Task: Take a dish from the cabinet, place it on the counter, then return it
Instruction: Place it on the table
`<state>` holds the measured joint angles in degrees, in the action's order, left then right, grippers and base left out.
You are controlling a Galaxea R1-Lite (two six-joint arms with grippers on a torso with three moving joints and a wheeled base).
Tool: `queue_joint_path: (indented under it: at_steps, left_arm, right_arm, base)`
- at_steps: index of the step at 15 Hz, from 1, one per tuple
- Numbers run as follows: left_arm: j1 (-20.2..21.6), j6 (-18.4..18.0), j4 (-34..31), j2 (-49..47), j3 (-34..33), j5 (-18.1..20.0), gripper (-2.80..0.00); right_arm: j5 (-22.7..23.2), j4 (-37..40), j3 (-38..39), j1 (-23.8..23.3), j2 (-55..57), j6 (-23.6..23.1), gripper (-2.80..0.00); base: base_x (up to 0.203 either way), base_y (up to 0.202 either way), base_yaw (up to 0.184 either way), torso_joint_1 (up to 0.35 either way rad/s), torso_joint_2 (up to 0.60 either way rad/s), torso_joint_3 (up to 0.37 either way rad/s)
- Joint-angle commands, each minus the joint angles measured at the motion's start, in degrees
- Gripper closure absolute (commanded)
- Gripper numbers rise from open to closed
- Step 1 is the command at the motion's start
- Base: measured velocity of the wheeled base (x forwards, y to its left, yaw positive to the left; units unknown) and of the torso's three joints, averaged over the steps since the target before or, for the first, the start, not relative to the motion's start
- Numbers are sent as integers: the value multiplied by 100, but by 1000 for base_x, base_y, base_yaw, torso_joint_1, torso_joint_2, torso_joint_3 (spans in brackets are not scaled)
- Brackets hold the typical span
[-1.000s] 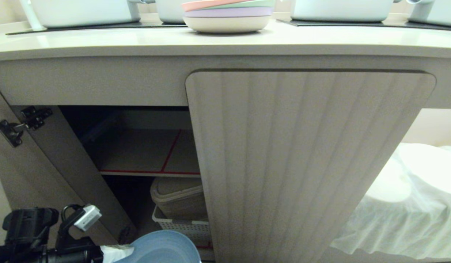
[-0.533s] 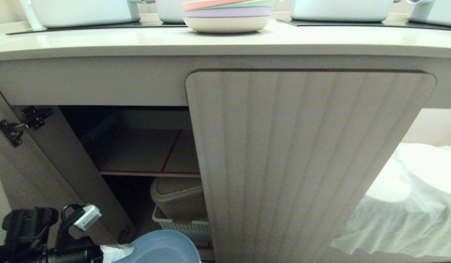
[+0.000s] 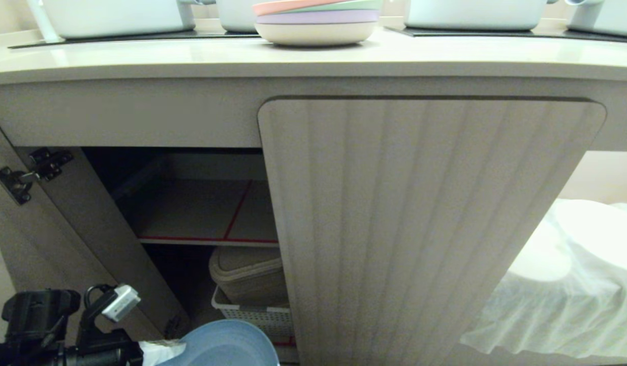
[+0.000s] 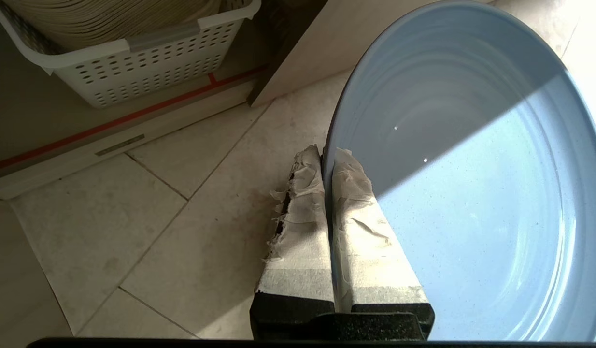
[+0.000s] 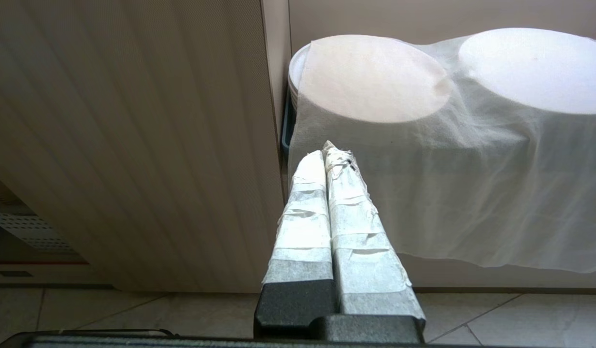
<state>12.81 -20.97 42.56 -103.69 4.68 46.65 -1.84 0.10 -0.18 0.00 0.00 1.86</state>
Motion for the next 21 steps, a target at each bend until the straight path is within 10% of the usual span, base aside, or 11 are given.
queue_joint_path:
  at_steps: [1,21]
  left_arm:
    - [11,-13,25,-19,-2,28,0]
    - [20,-13,25,51,6,19,0]
  right_arm:
    - [0,-1,1,0,0,-2,0]
    - [0,-1,9,0,0,-11,0]
  base:
    - [0,0,0,0,0,0]
    - [0,0,0,123,-339,-215]
